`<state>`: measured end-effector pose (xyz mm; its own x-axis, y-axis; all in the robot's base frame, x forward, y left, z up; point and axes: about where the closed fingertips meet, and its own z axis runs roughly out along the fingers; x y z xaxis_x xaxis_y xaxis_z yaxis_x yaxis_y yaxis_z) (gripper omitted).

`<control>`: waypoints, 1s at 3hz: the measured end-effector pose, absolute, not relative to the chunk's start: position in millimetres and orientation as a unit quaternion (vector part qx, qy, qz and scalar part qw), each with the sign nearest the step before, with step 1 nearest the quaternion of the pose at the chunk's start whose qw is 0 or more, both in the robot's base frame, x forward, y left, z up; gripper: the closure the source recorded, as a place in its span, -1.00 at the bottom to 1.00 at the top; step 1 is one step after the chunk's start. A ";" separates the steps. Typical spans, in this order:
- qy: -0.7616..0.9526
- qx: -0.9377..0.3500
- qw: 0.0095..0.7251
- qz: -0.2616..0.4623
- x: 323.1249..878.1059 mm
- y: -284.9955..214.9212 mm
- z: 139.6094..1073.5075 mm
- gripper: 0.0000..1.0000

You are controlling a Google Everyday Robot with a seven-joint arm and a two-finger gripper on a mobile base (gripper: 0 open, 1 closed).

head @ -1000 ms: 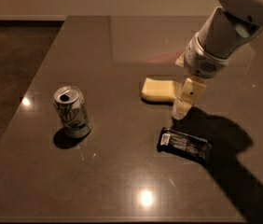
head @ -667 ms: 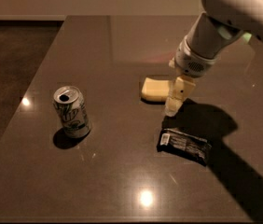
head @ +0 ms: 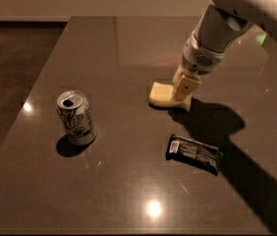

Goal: Pick sponge

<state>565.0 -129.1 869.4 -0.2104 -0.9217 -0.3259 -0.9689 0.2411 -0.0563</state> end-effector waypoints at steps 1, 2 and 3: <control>0.772 -0.613 0.148 0.081 569.4 -126.9 889.8 0.36; 0.766 -0.619 0.152 0.079 575.9 -122.6 917.1 0.83; 0.756 -0.629 0.161 0.076 578.3 -114.5 944.7 1.00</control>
Offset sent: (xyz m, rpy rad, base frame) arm 0.0149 0.0079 0.0841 -0.0039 -0.0177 0.0387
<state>578.3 -114.5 944.7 -0.1558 -0.9277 -0.3392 -0.9767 0.1961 -0.0877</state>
